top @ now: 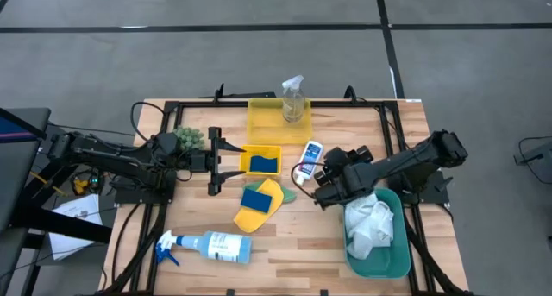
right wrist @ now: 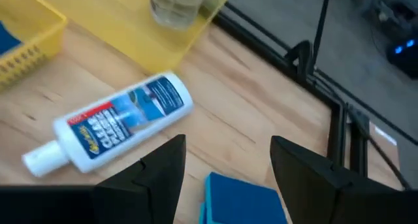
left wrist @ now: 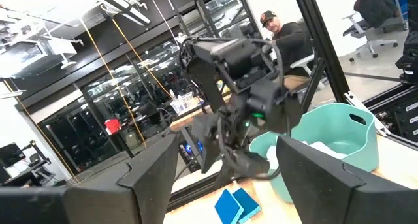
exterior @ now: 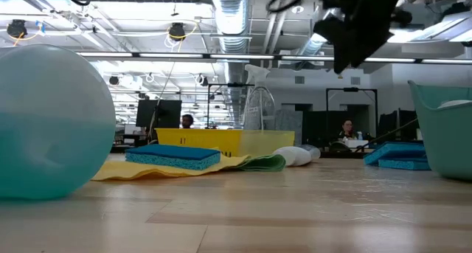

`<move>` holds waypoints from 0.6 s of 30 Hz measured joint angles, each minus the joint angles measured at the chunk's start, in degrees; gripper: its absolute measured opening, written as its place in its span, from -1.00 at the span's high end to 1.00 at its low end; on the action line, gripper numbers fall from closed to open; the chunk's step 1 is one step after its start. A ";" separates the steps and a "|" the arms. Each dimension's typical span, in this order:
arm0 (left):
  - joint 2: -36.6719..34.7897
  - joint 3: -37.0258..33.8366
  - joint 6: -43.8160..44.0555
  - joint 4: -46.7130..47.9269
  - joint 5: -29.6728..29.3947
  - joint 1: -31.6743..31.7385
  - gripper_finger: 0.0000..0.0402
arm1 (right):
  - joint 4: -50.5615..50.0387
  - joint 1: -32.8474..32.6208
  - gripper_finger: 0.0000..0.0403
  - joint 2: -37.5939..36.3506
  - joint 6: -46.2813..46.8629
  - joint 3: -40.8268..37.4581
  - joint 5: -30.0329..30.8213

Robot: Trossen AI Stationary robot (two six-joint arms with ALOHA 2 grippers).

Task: Pick & Place Kitchen Items
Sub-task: Put the blue sponge into the bottom yellow bin

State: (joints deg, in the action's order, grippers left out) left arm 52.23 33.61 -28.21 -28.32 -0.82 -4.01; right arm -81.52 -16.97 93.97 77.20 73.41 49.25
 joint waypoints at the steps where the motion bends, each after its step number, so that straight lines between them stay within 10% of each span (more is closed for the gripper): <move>1: 0.00 0.02 0.00 0.00 0.00 0.00 -0.27 | 1.03 0.69 -0.06 0.00 -0.90 -0.45 -1.07; 18: -0.01 0.00 0.01 0.00 -0.01 -0.02 -0.27 | 13.16 9.02 -0.06 0.04 -11.28 -9.12 -16.13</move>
State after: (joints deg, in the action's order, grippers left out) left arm 52.22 33.61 -28.20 -28.32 -0.83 -4.03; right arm -68.35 -7.95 94.02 65.92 64.29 33.13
